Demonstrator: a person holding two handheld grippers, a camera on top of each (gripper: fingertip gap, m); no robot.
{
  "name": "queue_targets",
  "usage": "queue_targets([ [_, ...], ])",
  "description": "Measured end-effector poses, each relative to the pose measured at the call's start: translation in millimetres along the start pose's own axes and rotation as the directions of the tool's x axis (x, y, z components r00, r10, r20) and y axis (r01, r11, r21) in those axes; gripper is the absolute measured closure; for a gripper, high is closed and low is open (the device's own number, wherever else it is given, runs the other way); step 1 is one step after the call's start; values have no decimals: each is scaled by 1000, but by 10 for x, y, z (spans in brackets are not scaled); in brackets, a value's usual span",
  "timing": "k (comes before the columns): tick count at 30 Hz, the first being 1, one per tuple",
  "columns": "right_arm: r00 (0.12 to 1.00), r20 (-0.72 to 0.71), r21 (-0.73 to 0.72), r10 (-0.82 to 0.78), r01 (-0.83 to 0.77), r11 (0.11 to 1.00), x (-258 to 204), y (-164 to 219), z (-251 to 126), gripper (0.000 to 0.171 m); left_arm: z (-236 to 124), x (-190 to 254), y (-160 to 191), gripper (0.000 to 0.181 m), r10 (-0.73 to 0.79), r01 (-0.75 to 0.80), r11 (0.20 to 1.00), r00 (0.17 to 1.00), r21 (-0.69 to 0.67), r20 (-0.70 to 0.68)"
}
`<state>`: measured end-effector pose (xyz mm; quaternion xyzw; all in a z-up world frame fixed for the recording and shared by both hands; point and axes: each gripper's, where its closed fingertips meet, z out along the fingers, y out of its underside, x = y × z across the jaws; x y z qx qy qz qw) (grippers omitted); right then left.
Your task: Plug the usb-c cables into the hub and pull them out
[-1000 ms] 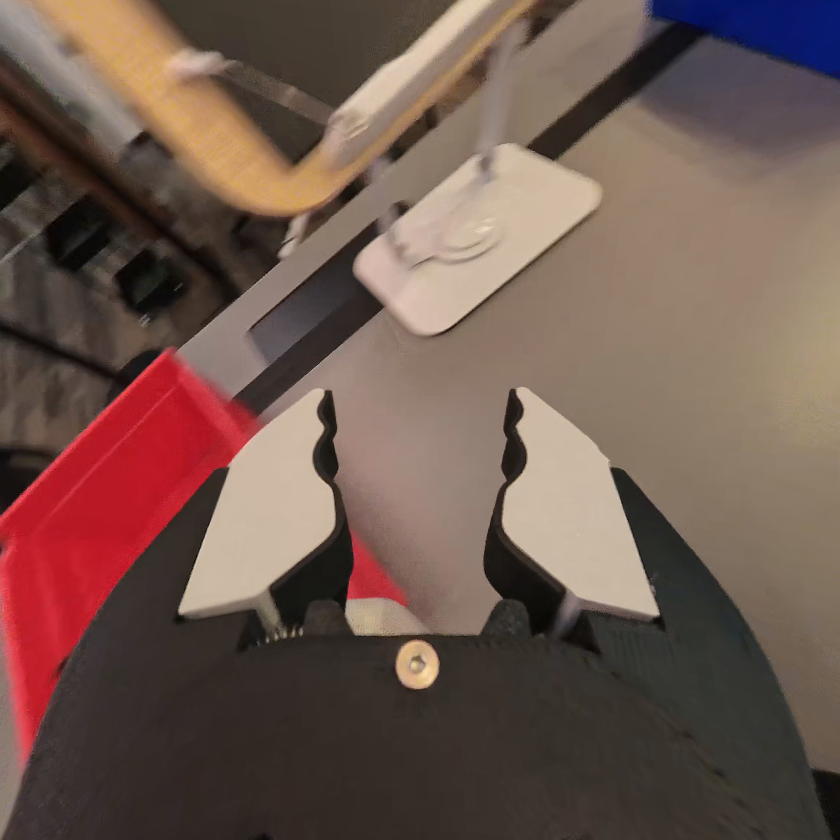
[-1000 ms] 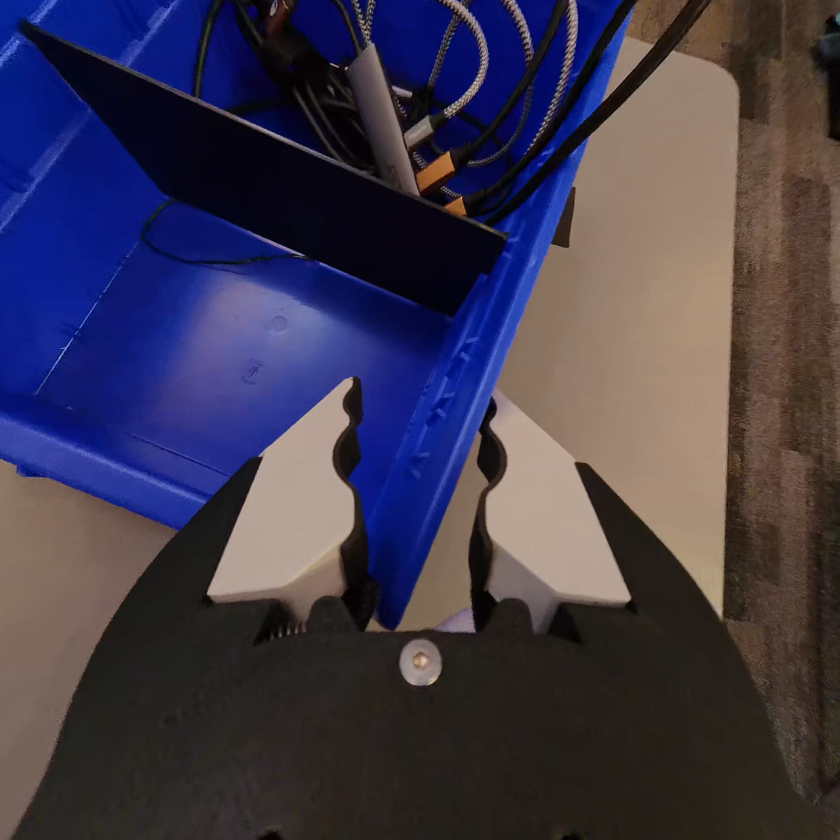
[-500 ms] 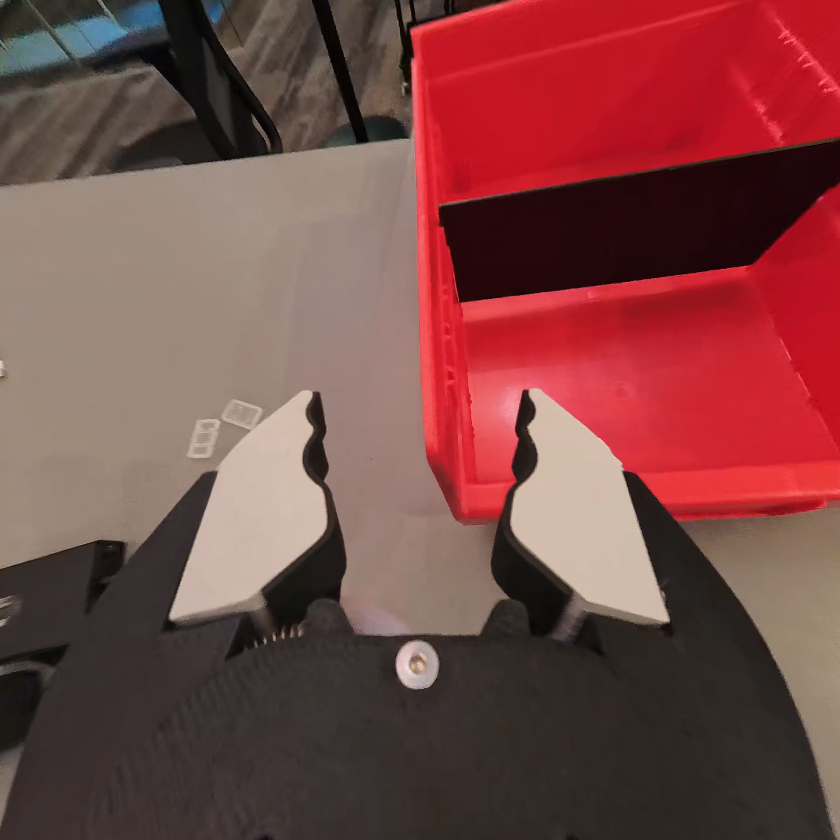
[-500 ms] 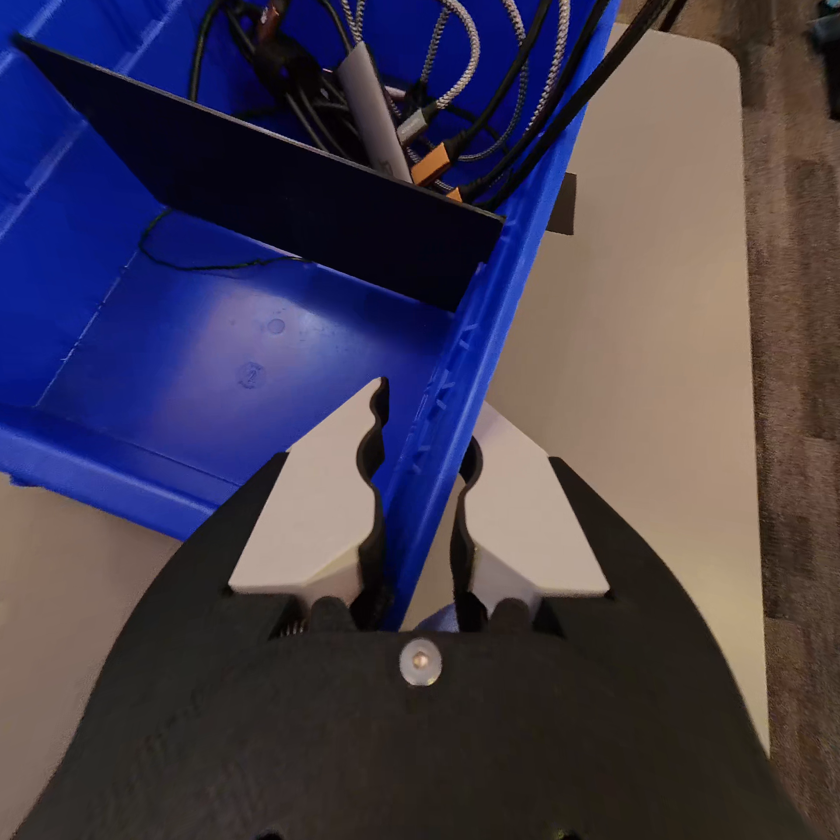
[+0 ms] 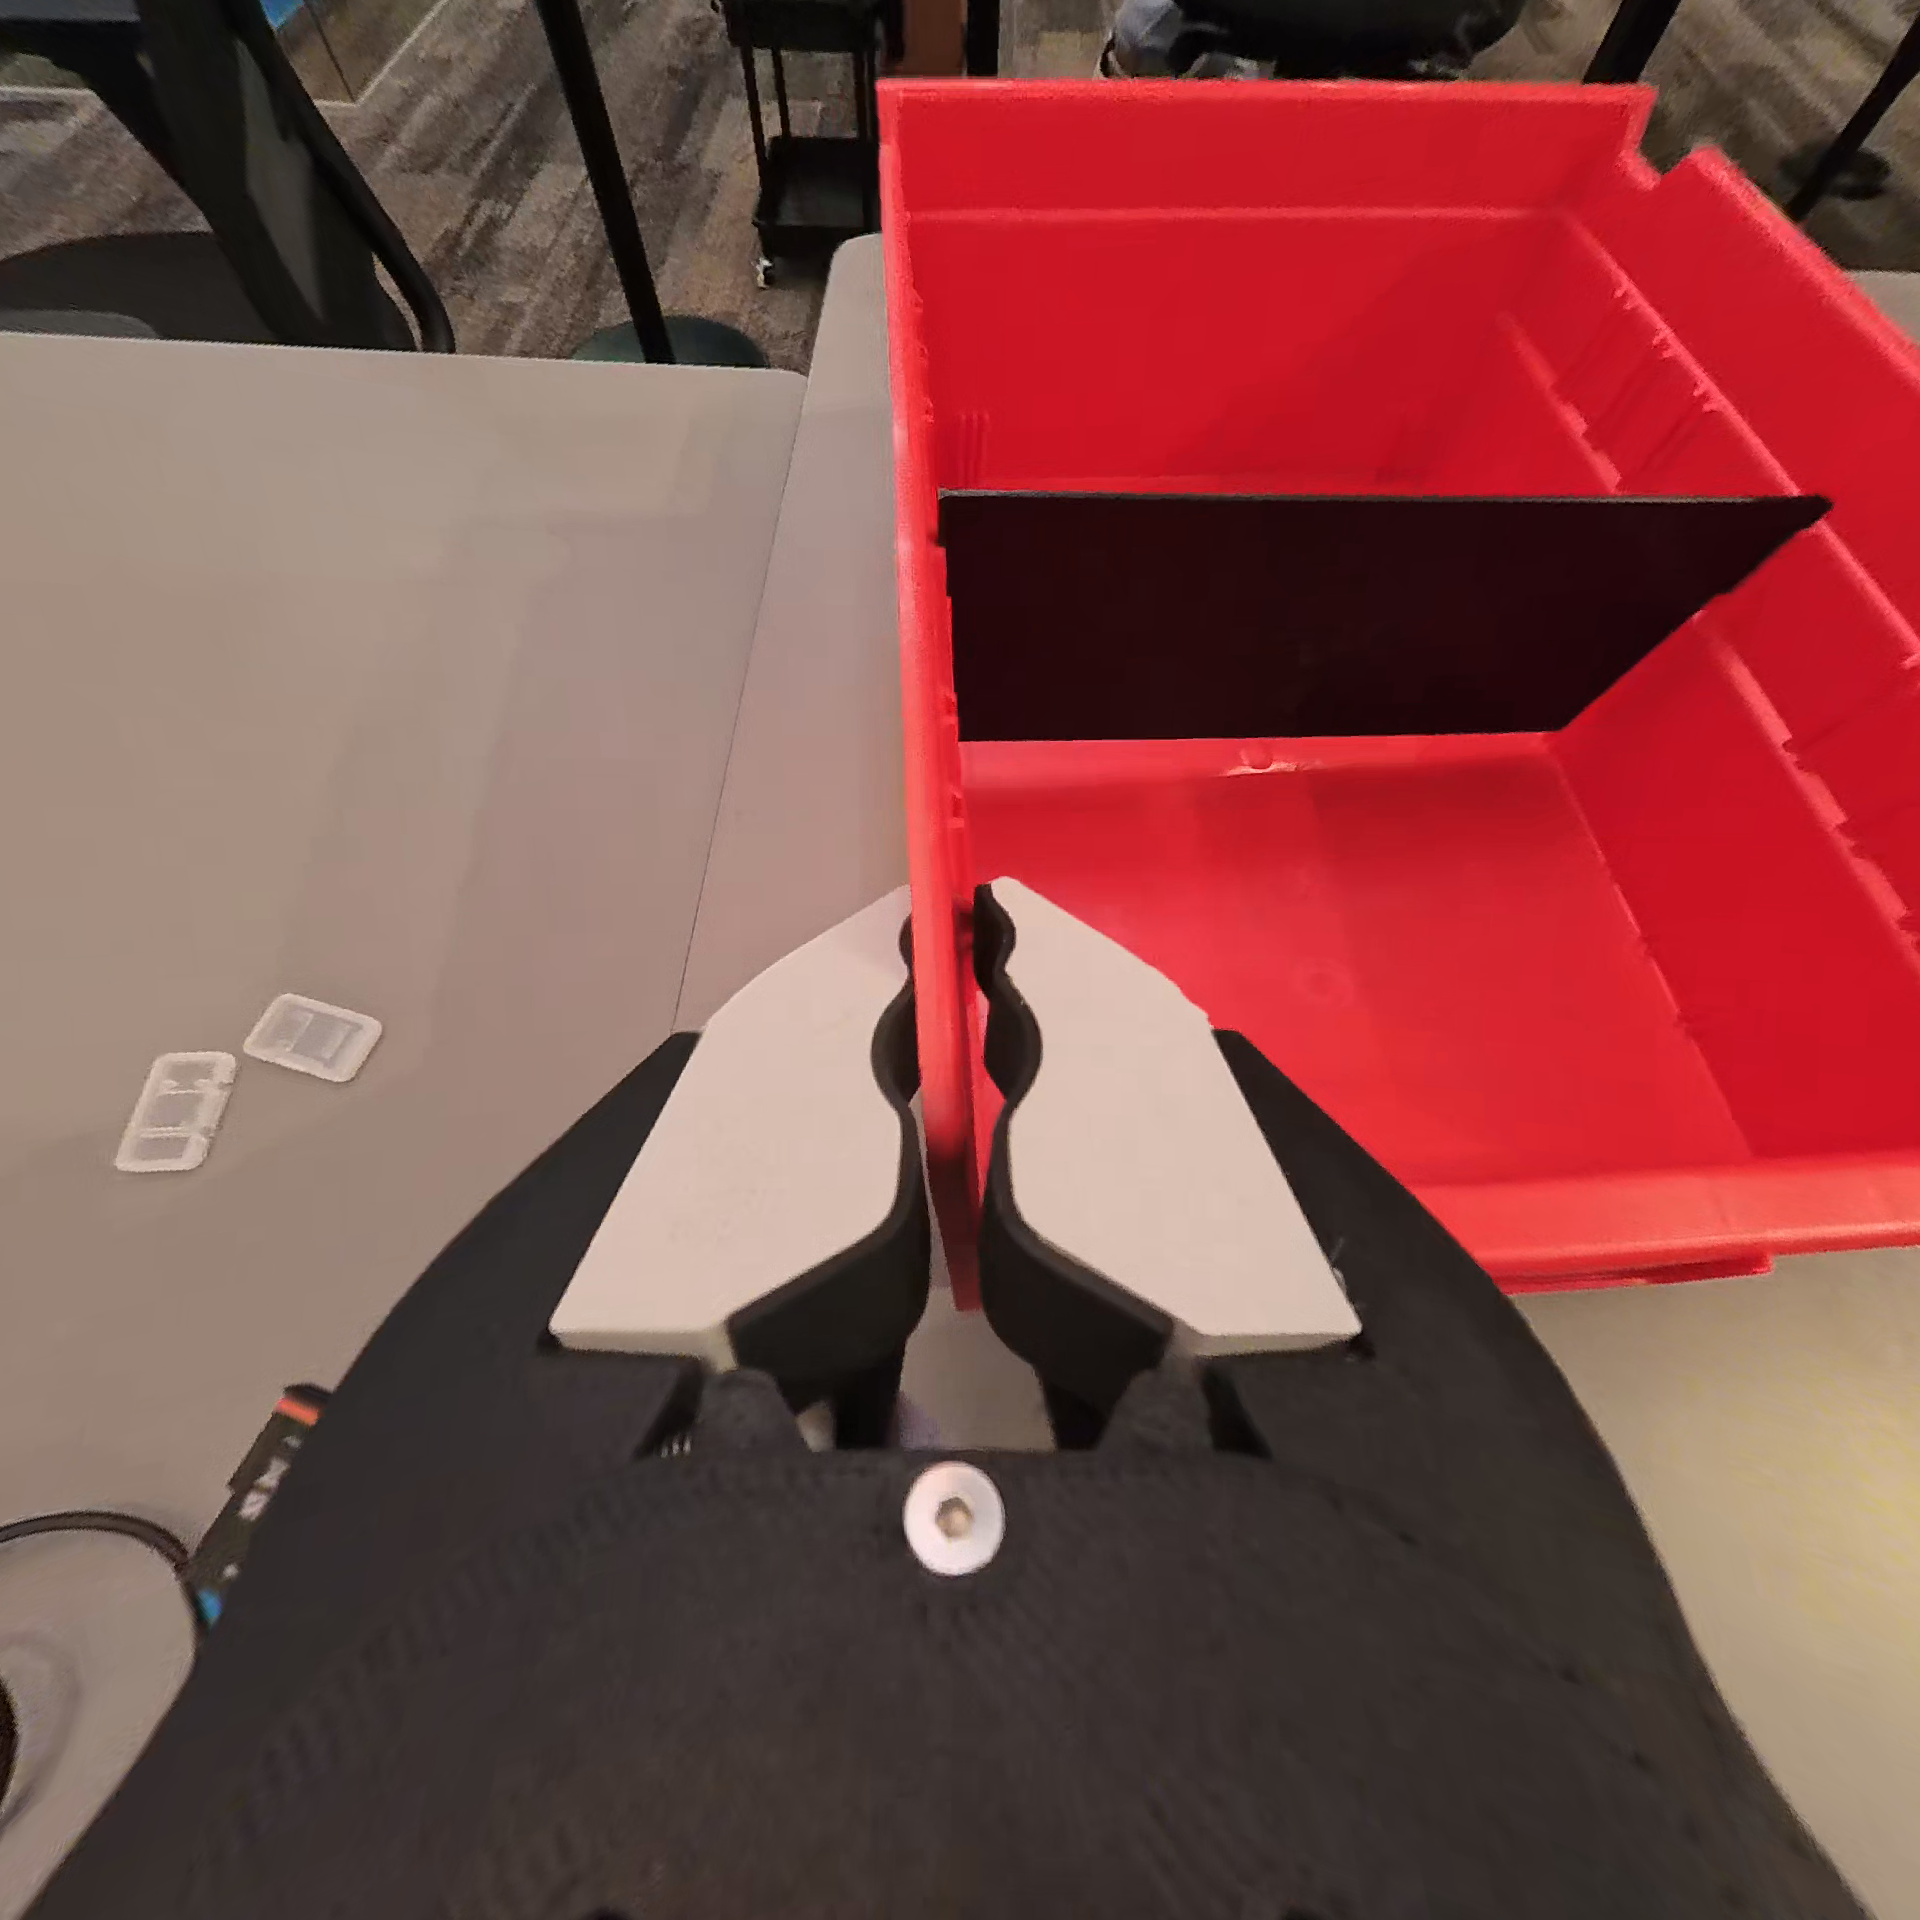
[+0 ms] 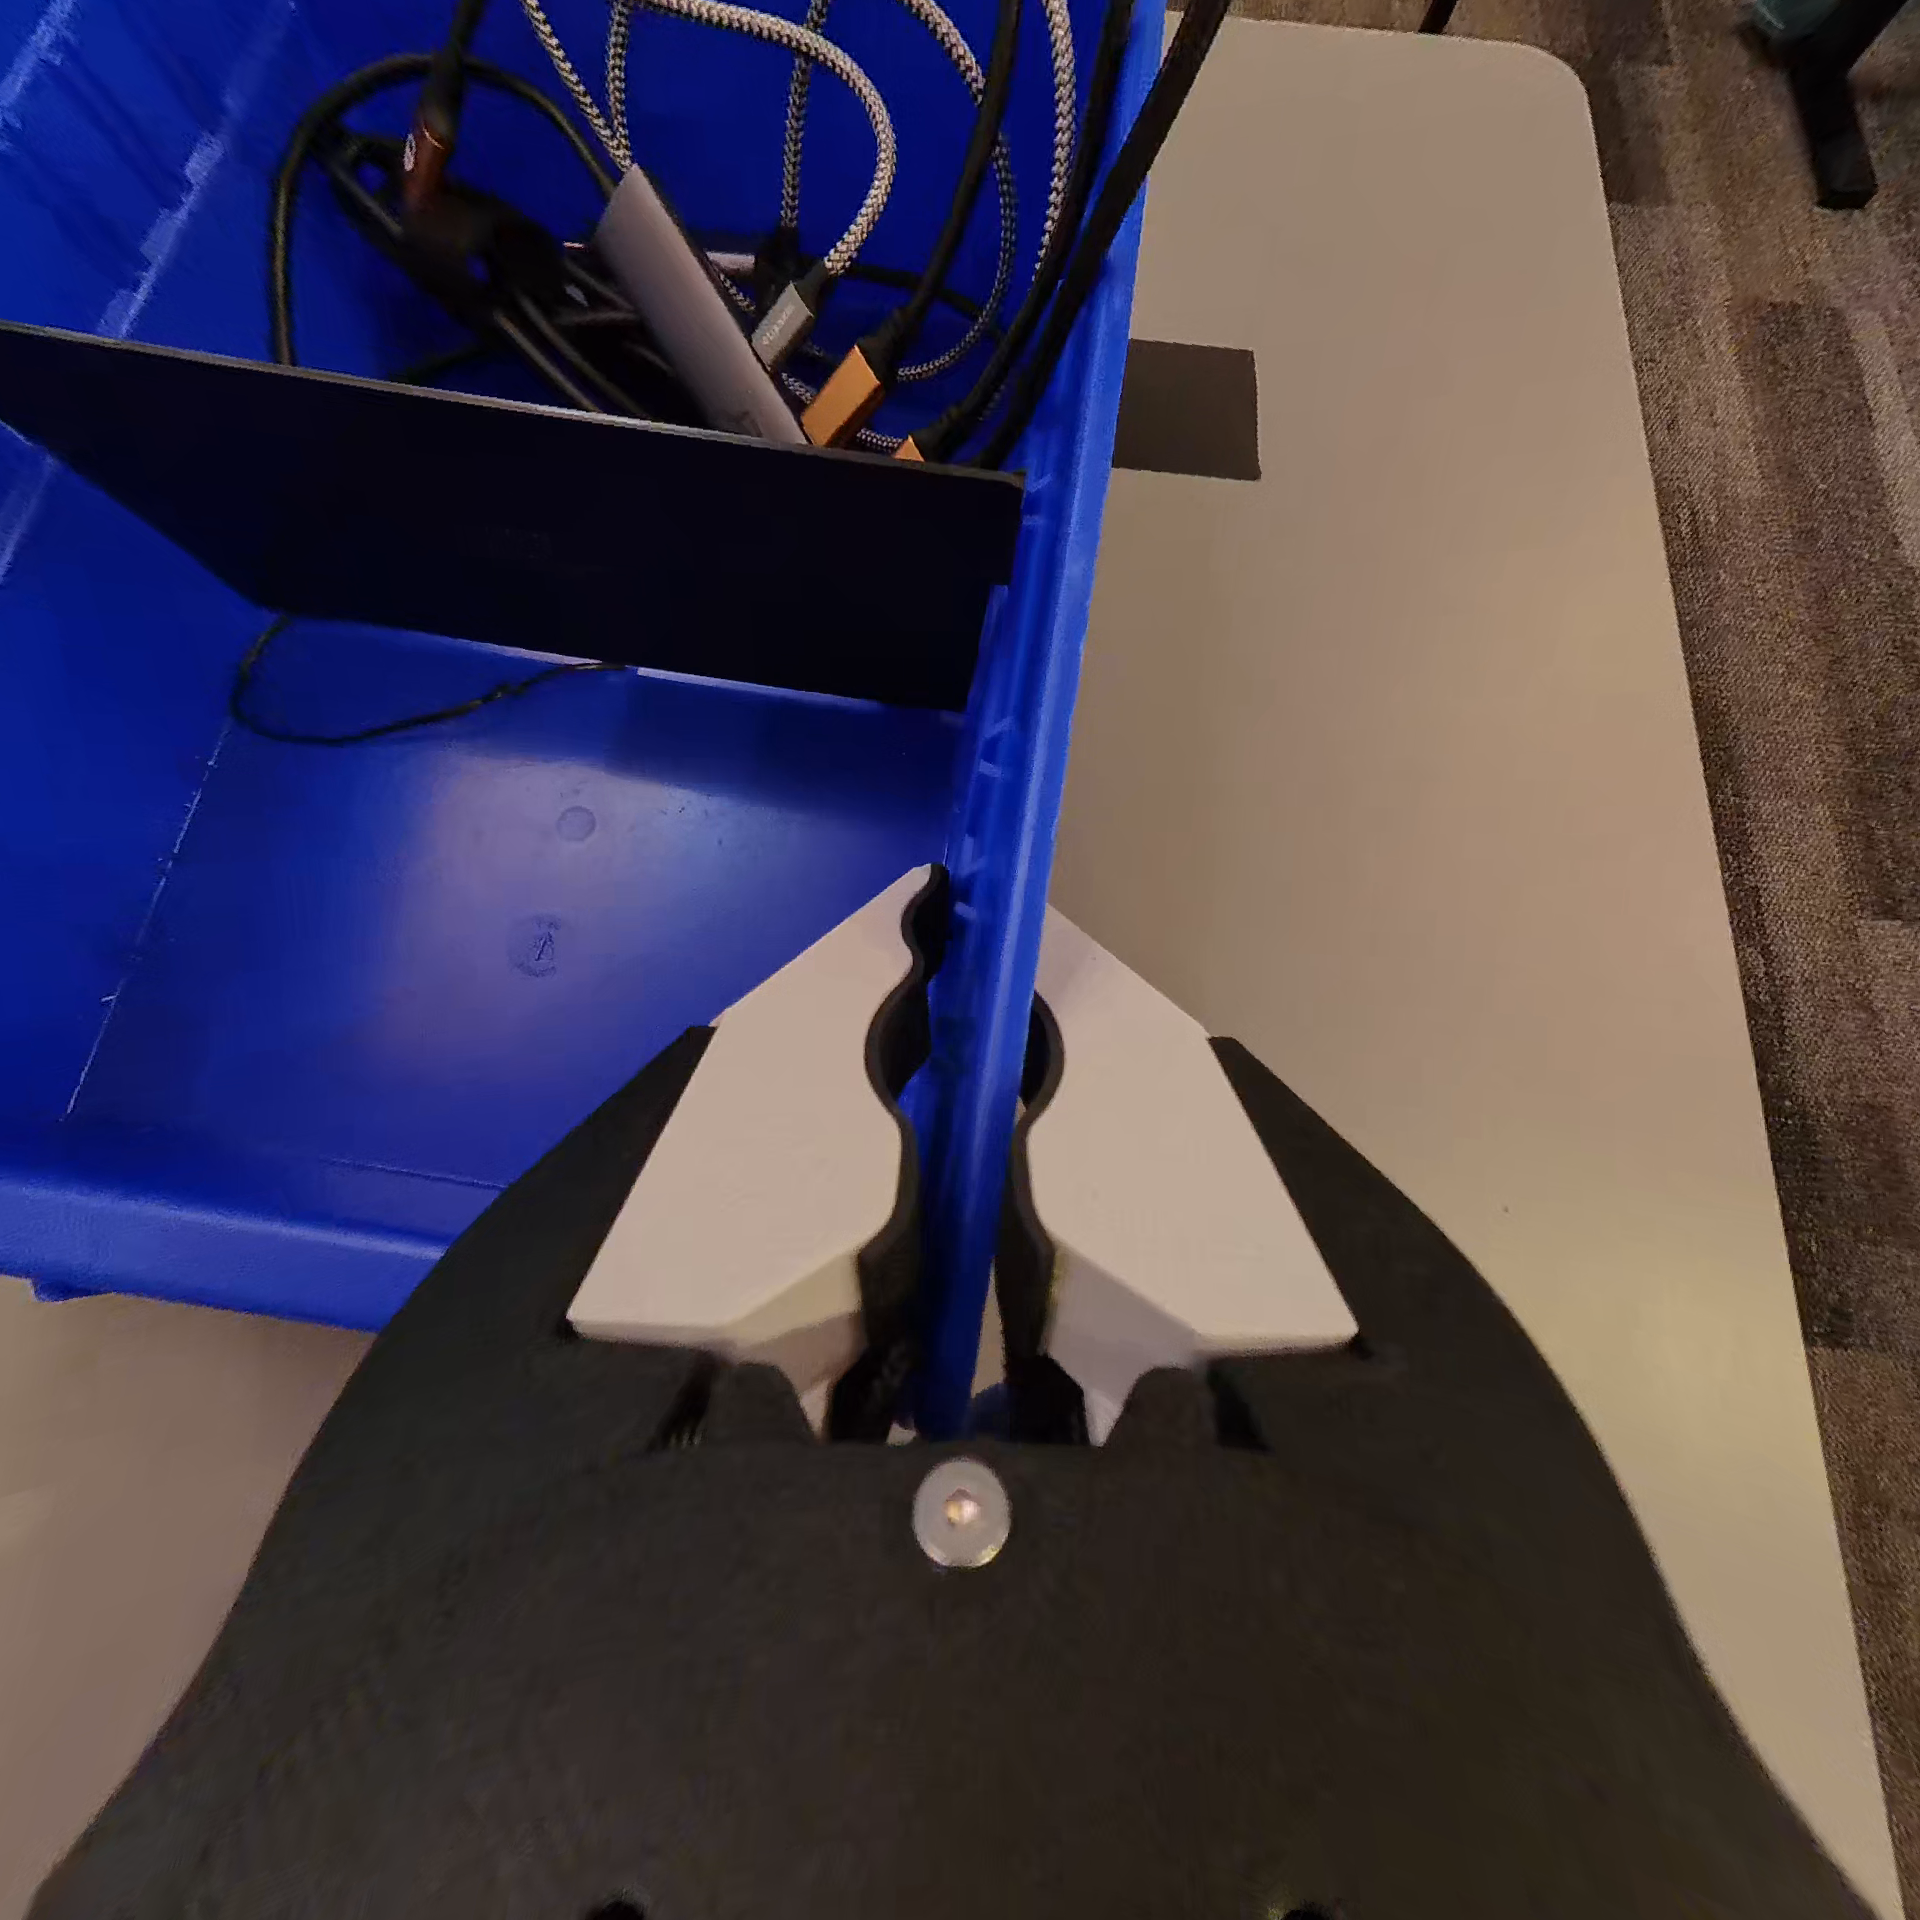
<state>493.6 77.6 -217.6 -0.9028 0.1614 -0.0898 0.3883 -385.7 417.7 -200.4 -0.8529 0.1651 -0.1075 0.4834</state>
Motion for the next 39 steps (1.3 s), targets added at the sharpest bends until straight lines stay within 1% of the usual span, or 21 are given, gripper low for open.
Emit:
queue_targets([
  [3, 1000, 0, 0, 5, -5, 1000, -58, 71, -82, 168, -2, 12, -41, 176, -62, 64, 997, 997, 40, -47],
  [6, 1000, 11, 2, 12, -12, 1000, -160, 177, -201, 168, -39, 29, -82, 176, -73, 78, 994, 995, 76, -62],
  [10, 1000, 26, -3, 11, -11, 1000, -357, 341, -389, 168, -155, 52, -219, 176, -89, 103, 984, 991, 145, -98],
  [14, 998, 67, -7, -13, 13, 1000, -676, 472, -567, 169, -271, 100, -291, 176, -34, 54, 981, 993, 184, -111],
  [19, 990, 130, -4, -63, 64, 998, -1202, 620, -745, 169, -461, 142, -307, 176, -20, 51, 971, 991, 235, -132],
  [23, 978, 177, -5, -107, 109, 994, -1639, 697, -857, 169, -708, 136, -378, 176, -62, 114, 946, 983, 305, -174],
  [30, 954, 251, -1, -163, 168, 986, -2436, 743, -931, 168, -1288, 125, -524, 176, -102, 189, 889, 970, 417, -222],
  [34, 942, 283, 2, -178, 185, 983, -2883, 717, -927, 168, -1600, 91, -498, 176, -137, 235, 856, 962, 460, -237],
  [37, 937, 311, 8, -160, 166, 986, -3208, 678, -888, 168, -1777, 45, -437, 176, -182, 292, 827, 948, 481, -262],
  [39, 930, 332, 12, -156, 161, 987, -3447, 656, -883, 165, -1880, 17, -378, 176, -206, 321, 811, 939, 489, -274],
])
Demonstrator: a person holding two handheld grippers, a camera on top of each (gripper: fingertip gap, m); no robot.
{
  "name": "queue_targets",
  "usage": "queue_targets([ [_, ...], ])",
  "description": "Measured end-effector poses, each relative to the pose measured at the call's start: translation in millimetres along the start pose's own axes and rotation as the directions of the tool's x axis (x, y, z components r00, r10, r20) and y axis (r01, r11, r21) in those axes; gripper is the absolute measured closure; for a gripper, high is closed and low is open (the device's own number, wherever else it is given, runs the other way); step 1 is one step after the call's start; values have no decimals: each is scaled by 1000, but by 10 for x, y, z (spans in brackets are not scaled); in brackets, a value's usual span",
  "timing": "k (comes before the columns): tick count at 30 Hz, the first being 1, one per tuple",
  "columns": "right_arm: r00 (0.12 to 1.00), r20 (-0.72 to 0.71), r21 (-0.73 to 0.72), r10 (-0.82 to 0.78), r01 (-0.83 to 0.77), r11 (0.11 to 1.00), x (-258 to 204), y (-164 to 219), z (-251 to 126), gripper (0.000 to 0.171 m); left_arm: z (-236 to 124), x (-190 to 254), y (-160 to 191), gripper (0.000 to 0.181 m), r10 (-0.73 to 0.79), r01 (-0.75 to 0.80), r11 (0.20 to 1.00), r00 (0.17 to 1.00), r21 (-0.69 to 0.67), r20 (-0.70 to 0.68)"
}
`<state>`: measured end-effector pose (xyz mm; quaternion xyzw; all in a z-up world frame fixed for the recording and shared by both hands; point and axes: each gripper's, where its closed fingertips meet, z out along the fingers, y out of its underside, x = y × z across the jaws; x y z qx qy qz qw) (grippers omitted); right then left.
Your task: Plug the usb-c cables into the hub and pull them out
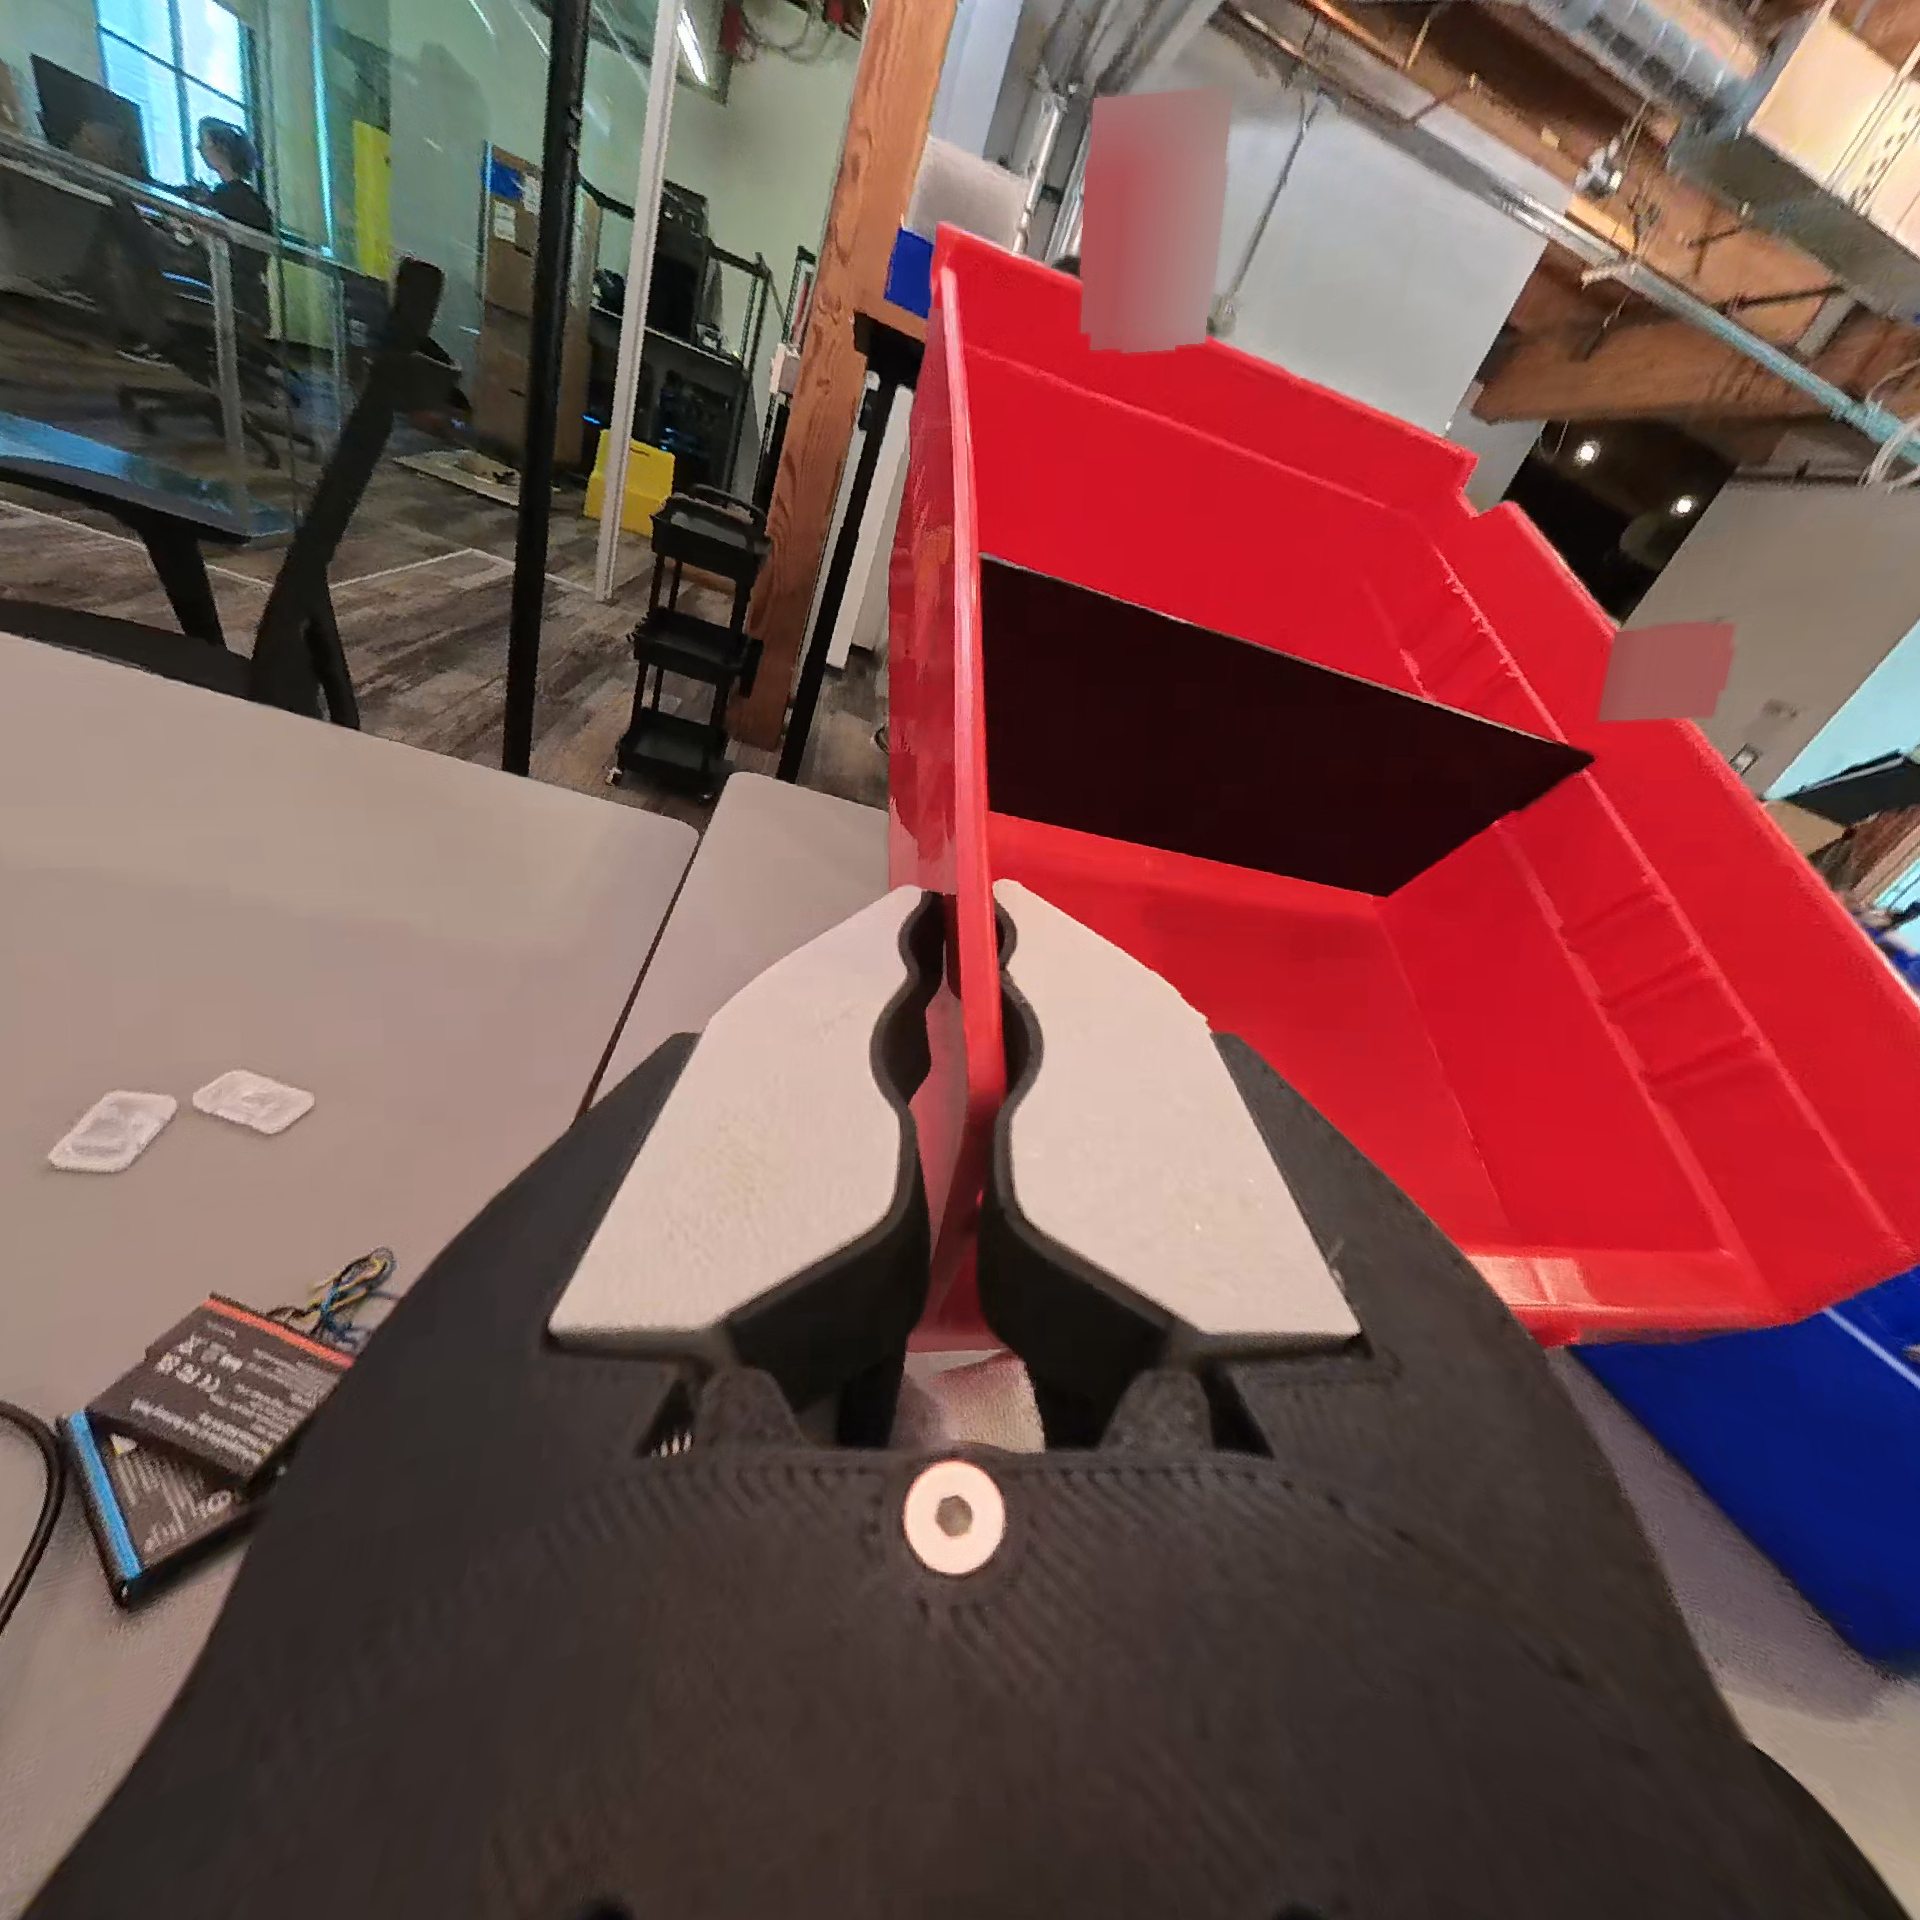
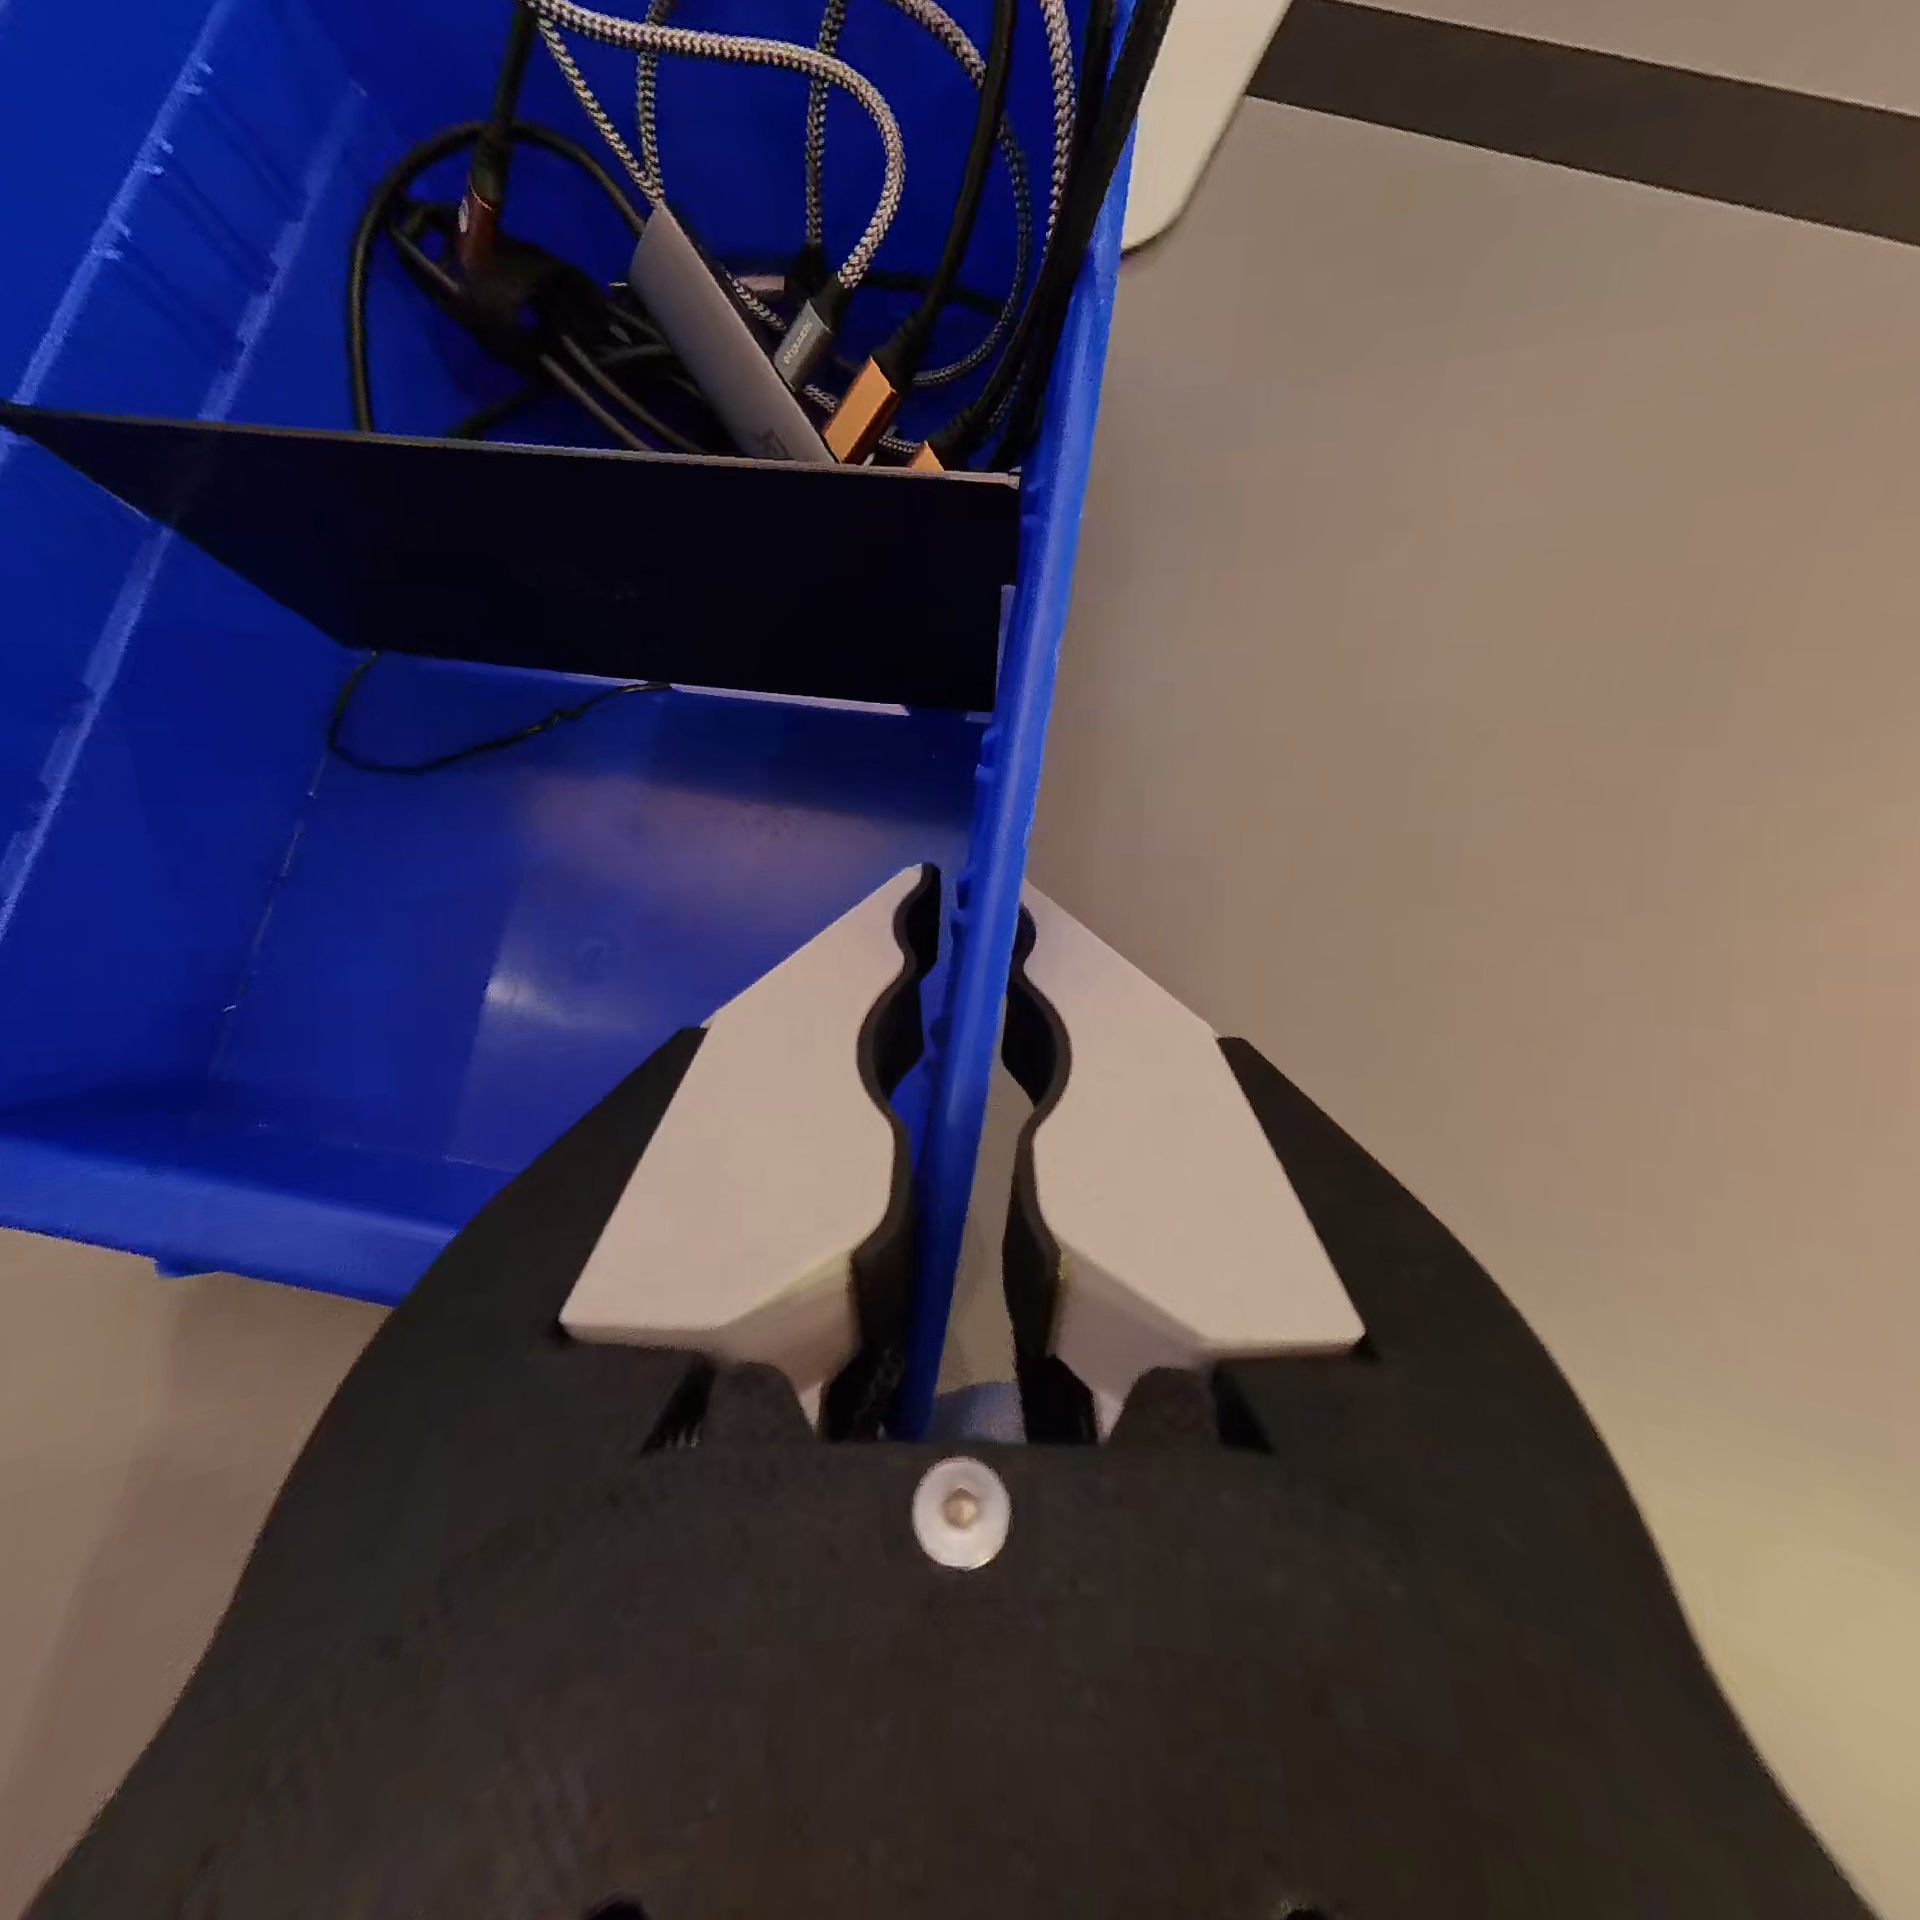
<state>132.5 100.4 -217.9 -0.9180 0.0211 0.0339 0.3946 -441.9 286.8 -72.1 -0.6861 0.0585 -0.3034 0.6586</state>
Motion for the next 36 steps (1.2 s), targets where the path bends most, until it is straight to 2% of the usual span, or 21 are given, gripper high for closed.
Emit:
queue_targets([
  [7, 987, 146, 61, 60, -69, 996, -878, -226, 267, 134, -291, -47, 15, 176, -43, 42, 999, 999, 35, 11],
  [9, 984, 179, 76, 17, -31, 997, -1178, -276, 343, 124, -346, -63, 15, 175, -50, 50, 998, 999, 37, 14],
  [16, 978, 206, 139, -42, 13, 990, -1924, -521, 676, 108, -489, -126, -31, 176, -49, 47, 997, 998, 54, 31],
  [21, 968, 247, 186, -46, -1, 983, -2435, -707, 895, 86, -564, -183, -94, 176, -65, 62, 995, 997, 73, 48],
  [30, 955, 282, 215, -86, 25, 976, -2903, -1045, 1273, 88, -619, -174, -130, 176, -30, 26, 997, 998, 75, 54],
  [36, 939, 330, 218, -93, 20, 976, -3257, -1265, 1535, 84, -635, -184, -150, 176, -11, 6, 997, 998, 76, 67],
])
